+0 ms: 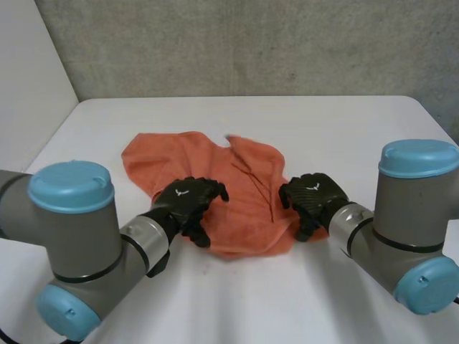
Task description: Fold the laundry
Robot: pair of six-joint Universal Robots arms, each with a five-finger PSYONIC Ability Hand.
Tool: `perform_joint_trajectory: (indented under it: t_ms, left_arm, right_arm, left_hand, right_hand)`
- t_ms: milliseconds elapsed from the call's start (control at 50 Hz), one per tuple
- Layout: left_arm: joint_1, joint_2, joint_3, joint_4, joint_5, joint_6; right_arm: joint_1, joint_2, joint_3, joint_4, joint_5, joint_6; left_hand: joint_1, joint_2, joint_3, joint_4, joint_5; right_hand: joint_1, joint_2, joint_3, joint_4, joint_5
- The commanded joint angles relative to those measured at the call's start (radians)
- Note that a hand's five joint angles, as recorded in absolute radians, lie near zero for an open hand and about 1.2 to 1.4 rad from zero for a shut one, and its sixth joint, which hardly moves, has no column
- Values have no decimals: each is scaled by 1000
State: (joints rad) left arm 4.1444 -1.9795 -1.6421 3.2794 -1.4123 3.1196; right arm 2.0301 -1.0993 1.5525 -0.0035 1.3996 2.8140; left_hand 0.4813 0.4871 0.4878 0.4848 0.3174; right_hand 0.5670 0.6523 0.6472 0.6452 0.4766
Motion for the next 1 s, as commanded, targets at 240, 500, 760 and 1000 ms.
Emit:
perform_joint_trajectory:
  t_ms: [240, 500, 760, 1000]
  left_arm:
    - [221, 131, 57, -110, 120, 195]
    - [336, -65, 215, -207, 222, 529]
    - [366, -160, 191, -118, 351, 586]
    - [350, -283, 245, 2, 357, 626]
  right_arm:
    - [-139, -59, 120, -55, -24, -10]
    - [-168, -60, 141, -69, -74, -13]
    - [-159, -68, 181, -90, -74, -71]
    - [-159, -71, 199, -119, -77, -88]
  left_hand:
    - [-256, -262, -263, -260, -267]
    - [-49, -54, -55, -52, -59]
    - [32, 26, 25, 28, 21]
    - [-7, -12, -13, -10, -17]
  right_hand:
    - [49, -36, -31, -29, -35]
    - [-56, -142, -136, -134, -140]
    - [-47, -133, -128, -126, -132]
    - [-45, -130, -125, -123, -129]
